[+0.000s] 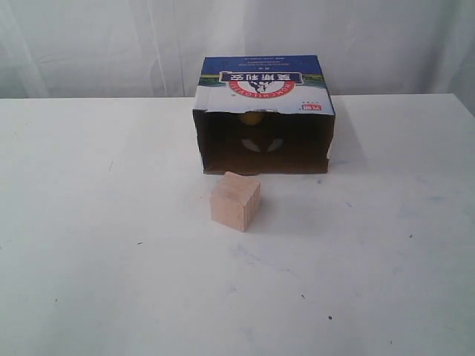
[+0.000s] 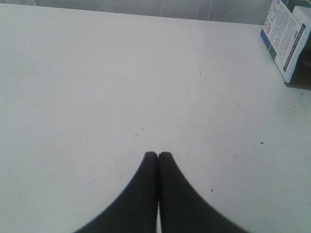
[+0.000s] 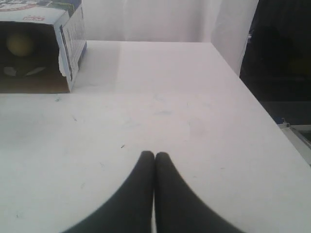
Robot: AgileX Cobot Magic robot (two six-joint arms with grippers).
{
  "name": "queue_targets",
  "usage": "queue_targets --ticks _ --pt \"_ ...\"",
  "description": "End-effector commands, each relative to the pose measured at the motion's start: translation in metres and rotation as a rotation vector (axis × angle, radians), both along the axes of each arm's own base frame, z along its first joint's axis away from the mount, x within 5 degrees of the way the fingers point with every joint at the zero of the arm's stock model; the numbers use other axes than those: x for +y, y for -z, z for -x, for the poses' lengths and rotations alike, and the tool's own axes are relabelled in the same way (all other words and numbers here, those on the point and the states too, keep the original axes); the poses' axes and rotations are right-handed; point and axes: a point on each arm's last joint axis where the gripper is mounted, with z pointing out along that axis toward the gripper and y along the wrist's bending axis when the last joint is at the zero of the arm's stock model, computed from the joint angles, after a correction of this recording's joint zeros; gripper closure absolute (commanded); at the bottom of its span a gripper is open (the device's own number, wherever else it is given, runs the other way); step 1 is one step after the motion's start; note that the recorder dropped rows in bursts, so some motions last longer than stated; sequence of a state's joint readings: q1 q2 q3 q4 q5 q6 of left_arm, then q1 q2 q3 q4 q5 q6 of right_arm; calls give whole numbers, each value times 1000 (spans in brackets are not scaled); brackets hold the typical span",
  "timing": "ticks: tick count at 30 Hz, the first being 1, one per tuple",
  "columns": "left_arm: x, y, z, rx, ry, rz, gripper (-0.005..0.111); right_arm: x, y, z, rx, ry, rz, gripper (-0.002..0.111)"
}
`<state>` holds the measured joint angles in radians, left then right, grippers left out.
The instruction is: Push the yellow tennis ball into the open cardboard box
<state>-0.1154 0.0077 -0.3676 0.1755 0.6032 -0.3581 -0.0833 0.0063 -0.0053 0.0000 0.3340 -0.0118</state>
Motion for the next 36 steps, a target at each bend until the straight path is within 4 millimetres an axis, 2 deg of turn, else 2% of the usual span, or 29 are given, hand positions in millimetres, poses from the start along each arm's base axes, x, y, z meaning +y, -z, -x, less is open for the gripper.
queue_targets --ticks 1,14,17,20,24,26,27,31,33,36 --pt "0 -1 2 -10 -3 8 107 0 2 0 1 4 -2 108" --pt "1 0 1 -3 -22 10 107 0 2 0 -1 11 -31 108" --pt "3 16 -6 13 -68 62 107 0 2 0 -1 11 -31 108" --pt "0 43 -17 18 -72 105 107 0 2 0 -1 11 -31 108" --pt "-5 78 -30 -76 25 -14 107 0 2 0 -1 11 -31 108" --pt "-8 77 -31 -121 79 -79 107 0 2 0 -1 11 -31 108" --pt "-10 83 -30 -65 114 -105 107 0 2 0 -1 11 -31 108" --pt "-14 87 -28 -39 235 -299 107 0 2 0 -1 11 -31 108" --pt "-14 87 -28 -37 229 -278 107 0 2 0 -1 11 -31 108" --pt "-14 87 -28 -25 180 -147 107 0 2 0 -1 11 -31 108"
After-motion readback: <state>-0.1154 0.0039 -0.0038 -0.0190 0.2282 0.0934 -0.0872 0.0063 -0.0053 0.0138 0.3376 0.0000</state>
